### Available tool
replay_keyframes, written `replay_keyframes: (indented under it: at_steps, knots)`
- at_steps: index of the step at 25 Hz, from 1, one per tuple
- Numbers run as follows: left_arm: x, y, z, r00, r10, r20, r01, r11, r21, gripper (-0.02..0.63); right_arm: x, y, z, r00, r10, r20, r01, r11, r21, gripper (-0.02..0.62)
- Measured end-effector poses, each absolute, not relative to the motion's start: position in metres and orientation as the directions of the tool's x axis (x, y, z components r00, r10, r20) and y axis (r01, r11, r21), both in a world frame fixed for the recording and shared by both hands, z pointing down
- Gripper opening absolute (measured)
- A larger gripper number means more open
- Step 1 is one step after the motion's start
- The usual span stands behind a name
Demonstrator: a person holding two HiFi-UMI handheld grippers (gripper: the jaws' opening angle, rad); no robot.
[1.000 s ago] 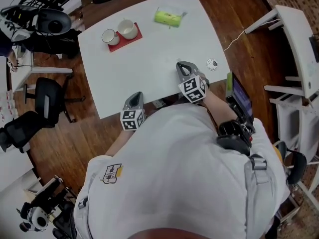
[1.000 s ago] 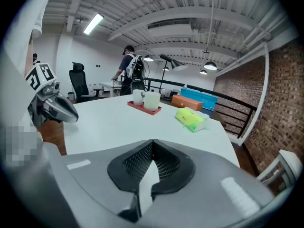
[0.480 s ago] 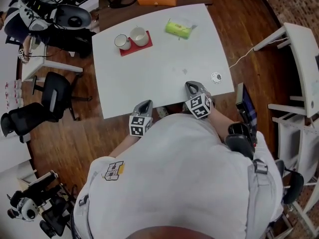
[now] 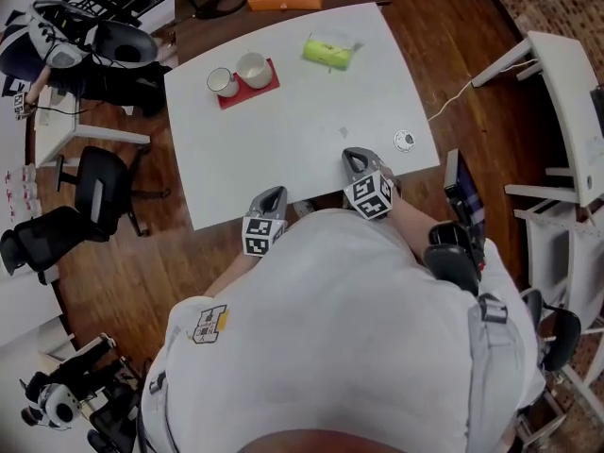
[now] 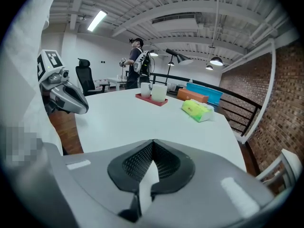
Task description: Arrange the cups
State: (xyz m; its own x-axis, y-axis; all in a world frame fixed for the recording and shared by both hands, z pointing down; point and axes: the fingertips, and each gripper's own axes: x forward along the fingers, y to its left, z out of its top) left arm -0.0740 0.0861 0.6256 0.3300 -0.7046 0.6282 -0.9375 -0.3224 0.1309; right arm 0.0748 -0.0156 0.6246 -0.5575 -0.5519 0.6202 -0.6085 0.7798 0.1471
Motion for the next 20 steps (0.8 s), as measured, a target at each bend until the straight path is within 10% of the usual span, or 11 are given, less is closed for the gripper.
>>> replay_keyframes:
  at_steps: [20]
  knots:
    - [-0.091,0.081,0.626,0.316,-0.719,0.619,-0.946,-0.289,0.147,0.002,0.053,-0.023,0.623,-0.572,-0.538,0.619,-0.585,0.797,0.152,0.000]
